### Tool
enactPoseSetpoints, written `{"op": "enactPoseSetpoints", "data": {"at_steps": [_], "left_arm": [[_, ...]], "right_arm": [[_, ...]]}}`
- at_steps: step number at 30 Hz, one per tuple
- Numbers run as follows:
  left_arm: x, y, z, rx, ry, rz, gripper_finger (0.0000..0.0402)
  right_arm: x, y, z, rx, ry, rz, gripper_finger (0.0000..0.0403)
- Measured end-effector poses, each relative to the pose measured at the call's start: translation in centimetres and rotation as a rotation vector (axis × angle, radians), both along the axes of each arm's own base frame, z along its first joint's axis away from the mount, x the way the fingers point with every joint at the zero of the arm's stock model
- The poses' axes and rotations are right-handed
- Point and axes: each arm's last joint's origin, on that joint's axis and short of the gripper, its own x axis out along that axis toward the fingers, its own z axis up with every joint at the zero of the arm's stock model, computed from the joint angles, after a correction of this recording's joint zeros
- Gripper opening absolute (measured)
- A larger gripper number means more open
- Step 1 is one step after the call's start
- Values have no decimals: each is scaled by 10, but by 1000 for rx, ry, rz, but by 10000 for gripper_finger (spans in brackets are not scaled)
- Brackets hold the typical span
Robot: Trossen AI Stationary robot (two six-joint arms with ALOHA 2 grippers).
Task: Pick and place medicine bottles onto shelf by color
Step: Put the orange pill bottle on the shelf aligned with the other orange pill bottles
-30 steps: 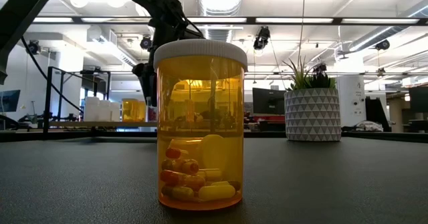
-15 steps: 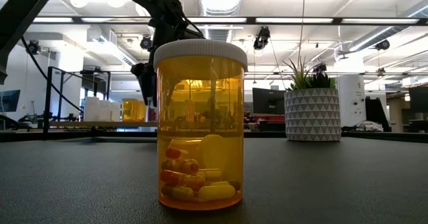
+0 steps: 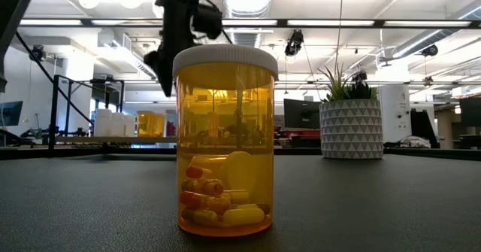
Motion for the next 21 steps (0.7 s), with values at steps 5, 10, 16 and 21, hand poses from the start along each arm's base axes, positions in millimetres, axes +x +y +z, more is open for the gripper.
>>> {"op": "enactPoseSetpoints", "data": {"at_steps": [5,10,16,21], "left_arm": [[-6,-14,21,34,-77,16,213],[-14,-37,46,75,-175,-20,213],[-4,-62,71,194,-421,-67,213],[19,-81,83,257,-620,-145,213]], "right_arm": [[5,1,-3,4,13,6,203],[9,2,-5,2,25,6,203],[14,4,-8,-2,38,6,203],[22,5,-12,-6,57,6,203]]}}
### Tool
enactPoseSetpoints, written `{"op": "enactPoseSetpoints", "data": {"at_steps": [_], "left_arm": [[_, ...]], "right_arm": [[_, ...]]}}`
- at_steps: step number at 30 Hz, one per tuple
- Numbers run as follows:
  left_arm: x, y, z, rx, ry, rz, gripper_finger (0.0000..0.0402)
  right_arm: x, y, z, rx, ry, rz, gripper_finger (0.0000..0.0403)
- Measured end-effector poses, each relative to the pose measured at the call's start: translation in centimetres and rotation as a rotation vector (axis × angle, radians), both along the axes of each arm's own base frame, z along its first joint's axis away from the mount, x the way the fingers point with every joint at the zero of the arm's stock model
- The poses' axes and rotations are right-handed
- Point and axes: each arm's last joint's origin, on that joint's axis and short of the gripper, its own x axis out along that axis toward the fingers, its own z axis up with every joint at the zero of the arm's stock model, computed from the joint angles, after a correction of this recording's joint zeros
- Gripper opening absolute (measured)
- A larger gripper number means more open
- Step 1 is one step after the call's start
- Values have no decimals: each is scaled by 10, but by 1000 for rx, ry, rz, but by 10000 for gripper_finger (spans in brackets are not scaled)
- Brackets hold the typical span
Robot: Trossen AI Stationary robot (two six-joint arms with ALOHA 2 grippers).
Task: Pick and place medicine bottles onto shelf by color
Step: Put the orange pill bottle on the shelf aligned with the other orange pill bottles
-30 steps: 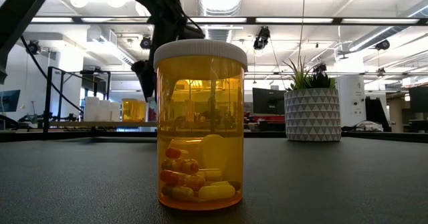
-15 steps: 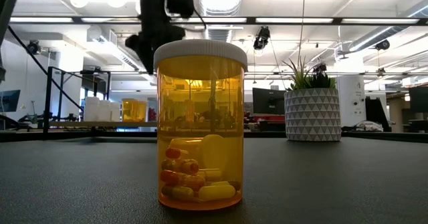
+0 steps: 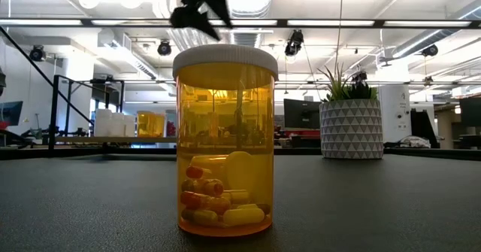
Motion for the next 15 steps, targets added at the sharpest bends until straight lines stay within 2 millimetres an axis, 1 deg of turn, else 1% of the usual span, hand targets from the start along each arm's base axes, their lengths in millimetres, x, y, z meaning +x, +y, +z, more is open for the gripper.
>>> {"op": "enactPoseSetpoints", "data": {"at_steps": [4,9,15], "left_arm": [[15,-20,3,54,-76,-104,213],[25,-43,0,54,-95,-176,212],[33,-63,-9,50,-68,-240,212]], "right_arm": [[8,2,-5,-6,21,0,203],[21,5,-13,-7,46,-4,203],[55,13,-23,111,-106,-97,203]]}}
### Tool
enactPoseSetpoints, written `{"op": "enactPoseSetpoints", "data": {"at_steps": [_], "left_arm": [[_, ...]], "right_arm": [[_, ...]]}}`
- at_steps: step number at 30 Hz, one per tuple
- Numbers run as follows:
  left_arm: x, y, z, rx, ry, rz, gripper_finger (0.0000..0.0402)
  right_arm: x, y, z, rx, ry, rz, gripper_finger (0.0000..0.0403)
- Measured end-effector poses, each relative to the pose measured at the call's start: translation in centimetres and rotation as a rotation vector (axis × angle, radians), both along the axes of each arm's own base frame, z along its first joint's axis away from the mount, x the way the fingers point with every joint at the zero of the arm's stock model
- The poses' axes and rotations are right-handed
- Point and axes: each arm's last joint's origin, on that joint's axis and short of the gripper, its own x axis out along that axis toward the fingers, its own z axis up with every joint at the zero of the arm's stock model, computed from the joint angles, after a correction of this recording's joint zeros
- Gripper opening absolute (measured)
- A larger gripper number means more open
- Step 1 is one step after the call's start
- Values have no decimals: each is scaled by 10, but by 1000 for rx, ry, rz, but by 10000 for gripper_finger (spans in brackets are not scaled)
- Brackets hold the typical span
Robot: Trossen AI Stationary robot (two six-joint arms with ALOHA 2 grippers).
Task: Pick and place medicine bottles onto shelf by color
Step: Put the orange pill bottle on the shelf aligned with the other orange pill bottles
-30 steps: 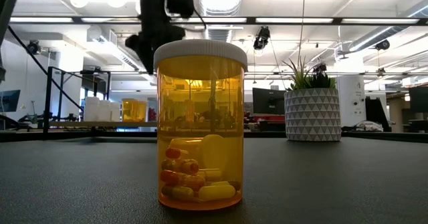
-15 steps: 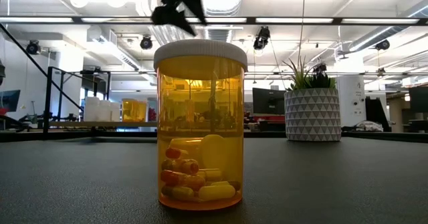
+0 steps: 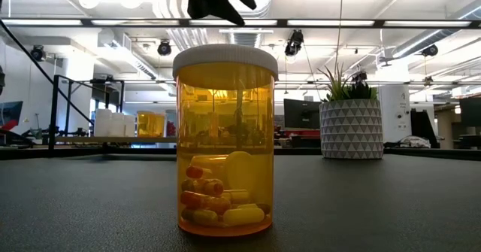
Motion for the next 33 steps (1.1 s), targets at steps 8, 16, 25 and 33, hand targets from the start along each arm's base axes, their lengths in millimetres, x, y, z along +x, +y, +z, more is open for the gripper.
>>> {"op": "enactPoseSetpoints", "data": {"at_steps": [8,16,25,33], "left_arm": [[-9,-22,-14,43,147,-114,212],[-41,-66,-47,46,397,-242,212],[-49,-112,-96,70,337,-396,212],[-36,-135,-104,40,56,-448,212]], "right_arm": [[59,14,-21,53,-152,-17,203],[103,31,-44,10,-197,65,203],[45,45,-21,372,-254,-74,203],[16,81,-8,474,-183,173,203]]}}
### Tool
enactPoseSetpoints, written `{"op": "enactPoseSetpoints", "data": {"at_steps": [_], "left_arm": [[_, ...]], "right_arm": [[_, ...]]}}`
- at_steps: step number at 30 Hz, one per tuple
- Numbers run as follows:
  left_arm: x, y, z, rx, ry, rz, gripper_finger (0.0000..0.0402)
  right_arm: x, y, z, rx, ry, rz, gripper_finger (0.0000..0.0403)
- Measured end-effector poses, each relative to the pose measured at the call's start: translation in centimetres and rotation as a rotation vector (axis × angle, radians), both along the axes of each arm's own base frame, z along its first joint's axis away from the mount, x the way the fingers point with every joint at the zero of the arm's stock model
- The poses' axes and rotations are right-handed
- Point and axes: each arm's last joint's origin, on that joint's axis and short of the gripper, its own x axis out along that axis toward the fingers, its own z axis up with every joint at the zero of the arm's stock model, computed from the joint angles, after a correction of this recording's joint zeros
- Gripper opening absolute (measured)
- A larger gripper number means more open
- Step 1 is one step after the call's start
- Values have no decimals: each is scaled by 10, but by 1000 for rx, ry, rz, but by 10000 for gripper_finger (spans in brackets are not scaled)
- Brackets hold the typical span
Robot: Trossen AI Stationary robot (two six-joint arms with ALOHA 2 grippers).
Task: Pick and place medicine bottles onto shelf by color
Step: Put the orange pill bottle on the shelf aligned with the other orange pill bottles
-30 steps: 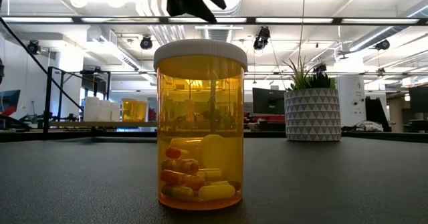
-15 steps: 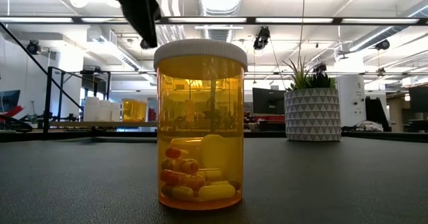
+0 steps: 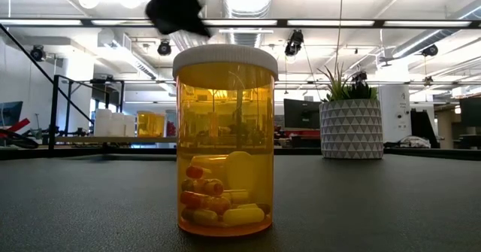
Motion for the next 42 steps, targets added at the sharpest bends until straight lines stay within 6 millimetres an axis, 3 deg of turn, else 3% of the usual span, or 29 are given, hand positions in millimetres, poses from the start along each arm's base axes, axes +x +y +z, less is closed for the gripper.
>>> {"op": "enactPoseSetpoints", "data": {"at_steps": [6,10,18,25,35,42], "left_arm": [[10,-31,-5,1,-202,-137,212],[10,-56,-14,8,-233,-209,212],[23,-104,-44,30,-267,-259,212],[43,-118,-52,119,-287,-241,212],[39,-119,-55,95,-269,-354,212],[38,-119,-57,183,-286,-455,212]], "right_arm": [[-23,11,-8,1,159,63,203],[-43,12,-10,-29,259,51,203],[-52,22,-11,-74,279,88,203],[-53,23,-12,-71,282,85,203],[-52,23,-12,-43,280,56,203],[-52,23,-12,-42,279,53,203]]}}
